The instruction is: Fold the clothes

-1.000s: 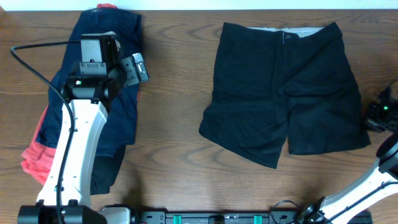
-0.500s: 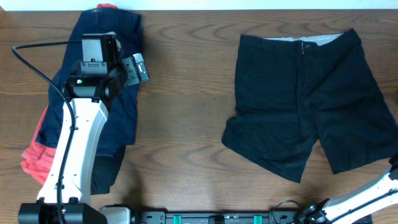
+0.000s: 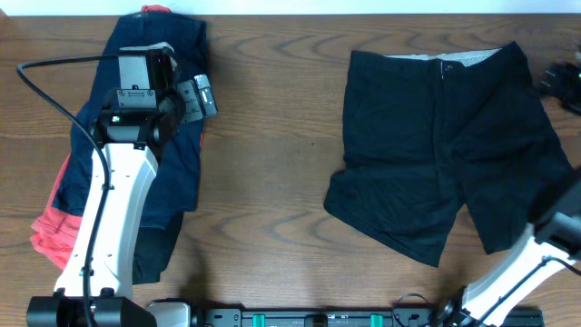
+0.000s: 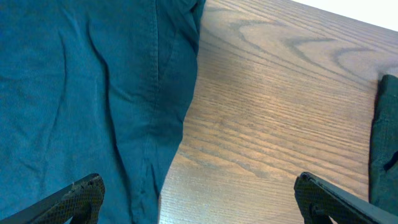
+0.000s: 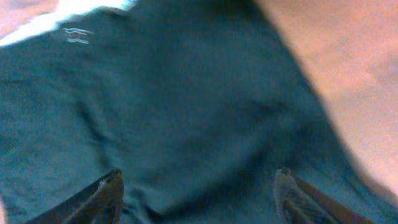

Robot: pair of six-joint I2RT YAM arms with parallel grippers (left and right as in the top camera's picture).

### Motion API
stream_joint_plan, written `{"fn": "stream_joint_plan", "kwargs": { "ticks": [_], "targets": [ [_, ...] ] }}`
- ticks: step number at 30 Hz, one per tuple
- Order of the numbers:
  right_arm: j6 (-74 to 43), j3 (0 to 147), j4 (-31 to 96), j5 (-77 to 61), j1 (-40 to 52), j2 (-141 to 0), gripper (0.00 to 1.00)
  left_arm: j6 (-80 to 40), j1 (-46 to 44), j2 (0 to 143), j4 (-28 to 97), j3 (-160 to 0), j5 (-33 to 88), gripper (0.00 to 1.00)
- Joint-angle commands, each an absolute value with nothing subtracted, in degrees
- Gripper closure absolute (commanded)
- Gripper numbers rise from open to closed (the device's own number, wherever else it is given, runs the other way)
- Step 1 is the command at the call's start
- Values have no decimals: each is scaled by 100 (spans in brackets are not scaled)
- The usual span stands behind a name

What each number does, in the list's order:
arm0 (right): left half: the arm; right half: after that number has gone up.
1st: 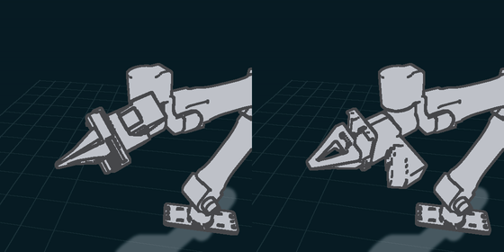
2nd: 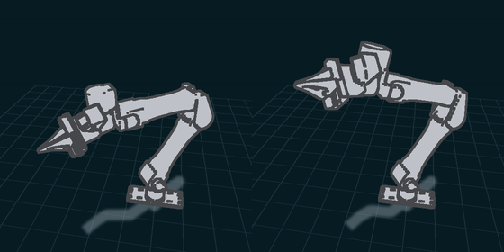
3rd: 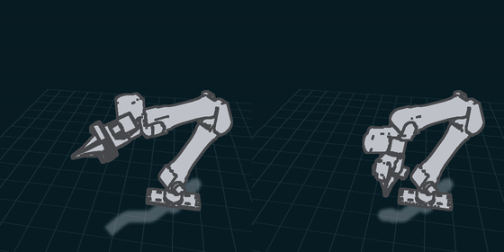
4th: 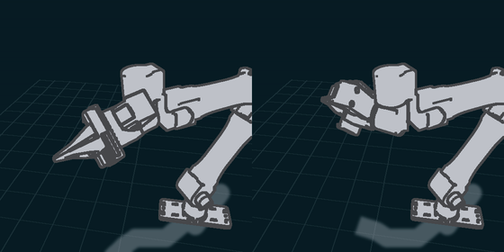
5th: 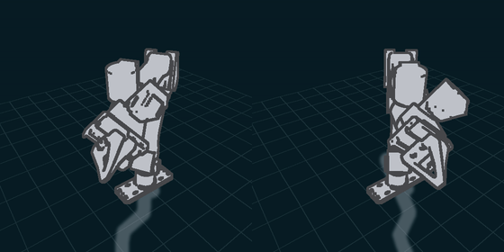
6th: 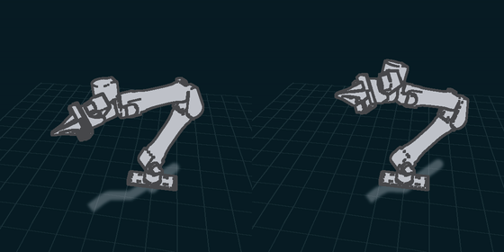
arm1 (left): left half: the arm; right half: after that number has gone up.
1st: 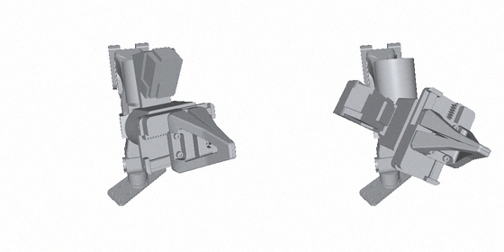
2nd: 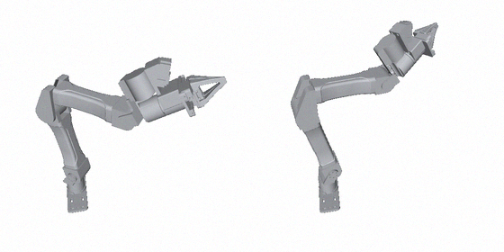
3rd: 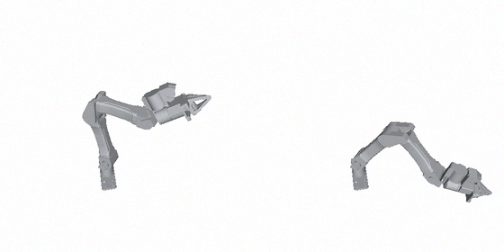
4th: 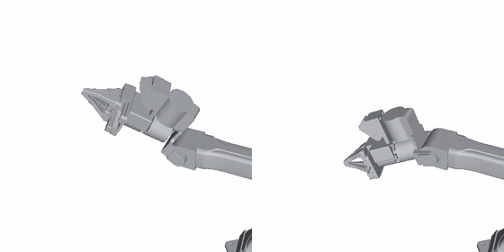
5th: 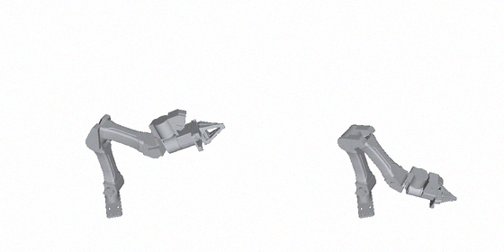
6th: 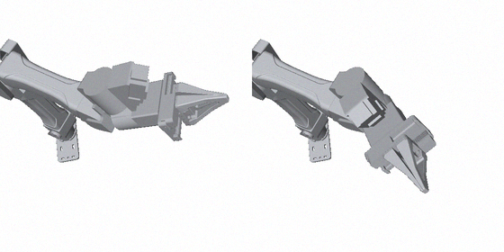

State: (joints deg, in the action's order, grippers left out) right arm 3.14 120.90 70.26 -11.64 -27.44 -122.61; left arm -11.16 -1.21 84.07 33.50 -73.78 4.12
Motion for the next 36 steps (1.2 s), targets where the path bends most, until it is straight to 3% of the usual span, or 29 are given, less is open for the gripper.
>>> {"fn": "stream_joint_plan", "kwargs": {
  "ticks": [1,5,12,15,24,36],
  "targets": [
    [115,12090,6661,-1391,-2005,-12215,21,-762,-104,8433,3332,-7312,408,1],
    [-176,11889,5918,-1190,-1302,-12217,22,-495,-104,8433,3328,-7312,405,1],
    [-589,10921,4515,-10,-213,-12217,33,121,-104,8433,3288,-7312,405,1],
    [-910,10390,4082,495,32,-12217,23,320,-104,8433,3269,-7312,408,1],
    [-1177,9233,2982,716,-126,-12217,14,797,-104,8436,3227,-7312,405,1],
    [-1328,8405,2174,314,-526,-12256,19,790,-104,8495,3164,-7312,408,1]
  ]
}}
